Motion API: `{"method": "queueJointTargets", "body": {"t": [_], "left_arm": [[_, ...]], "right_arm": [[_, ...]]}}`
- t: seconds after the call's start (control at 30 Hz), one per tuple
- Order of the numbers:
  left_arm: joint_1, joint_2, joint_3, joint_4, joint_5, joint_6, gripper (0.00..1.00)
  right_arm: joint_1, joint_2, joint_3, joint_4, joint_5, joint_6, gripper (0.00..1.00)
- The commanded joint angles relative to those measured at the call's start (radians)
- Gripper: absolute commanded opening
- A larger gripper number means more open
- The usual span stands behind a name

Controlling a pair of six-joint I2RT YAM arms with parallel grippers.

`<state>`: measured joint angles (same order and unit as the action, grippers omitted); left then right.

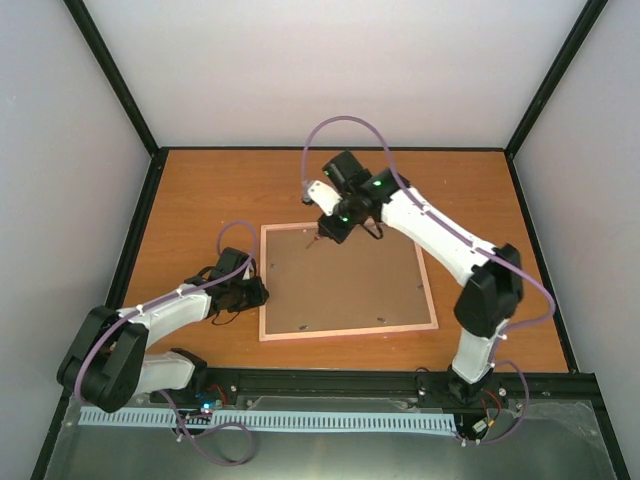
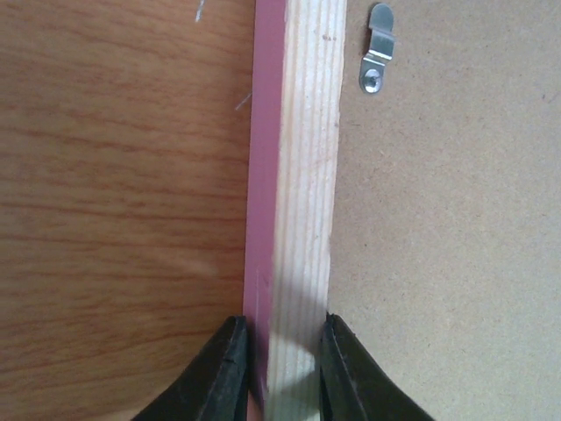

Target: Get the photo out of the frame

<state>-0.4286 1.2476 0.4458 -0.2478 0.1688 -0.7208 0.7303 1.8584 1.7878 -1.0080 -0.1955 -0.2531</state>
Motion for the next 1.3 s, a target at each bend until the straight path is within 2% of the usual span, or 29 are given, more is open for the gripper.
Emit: {"method": "queueJointTargets", "body": {"t": [0.0, 0.07, 0.13, 0.27, 0.43, 0.57, 0.73, 0.83, 1.0, 1.13, 1.27], "left_arm": [[-0.004, -0.02, 0.057, -0.128, 0.02, -0.02, 0.24], [-0.003, -0.057, 0.105, -0.195, -0.002, -0.013, 0.44], [-0.003, -0.096, 0.155, -0.236, -0.04, -0.004, 0.54], [-0.002, -0.093, 0.272, -0.246, -0.079, 0.079, 0.61], [0.001, 0.052, 0.448, -0.181, -0.131, 0.232, 0.69], [0.029, 0.213, 0.604, -0.101, -0.097, 0.352, 0.71], [0.075, 0.417, 0.784, -0.045, 0.008, 0.403, 0.72], [0.083, 0.502, 0.837, -0.004, 0.057, 0.414, 0.72], [0.086, 0.638, 0.941, -0.025, 0.076, 0.44, 0.69], [0.087, 0.709, 0.969, -0.003, 0.166, 0.458, 0.7], [0.087, 0.774, 1.004, -0.033, 0.19, 0.463, 0.69]], "right_arm": [[-0.048, -0.162, -0.135, 0.028, 0.006, -0.103, 0.03], [-0.068, -0.241, -0.212, 0.021, 0.015, -0.128, 0.03], [-0.082, -0.328, -0.298, 0.02, 0.028, -0.153, 0.03], [-0.085, -0.494, -0.435, -0.021, 0.021, -0.234, 0.03], [-0.085, -0.658, -0.527, -0.173, -0.119, -0.425, 0.03], [-0.085, -0.712, -0.569, -0.258, -0.131, -0.497, 0.03], [-0.085, -0.698, -0.633, -0.289, -0.052, -0.513, 0.03], [-0.083, -0.715, -0.679, -0.302, -0.053, -0.53, 0.03], [-0.083, -0.741, -0.707, -0.348, -0.075, -0.523, 0.03], [-0.083, -0.742, -0.728, -0.376, -0.058, -0.528, 0.03], [-0.083, -0.735, -0.742, -0.384, -0.043, -0.524, 0.03]]}}
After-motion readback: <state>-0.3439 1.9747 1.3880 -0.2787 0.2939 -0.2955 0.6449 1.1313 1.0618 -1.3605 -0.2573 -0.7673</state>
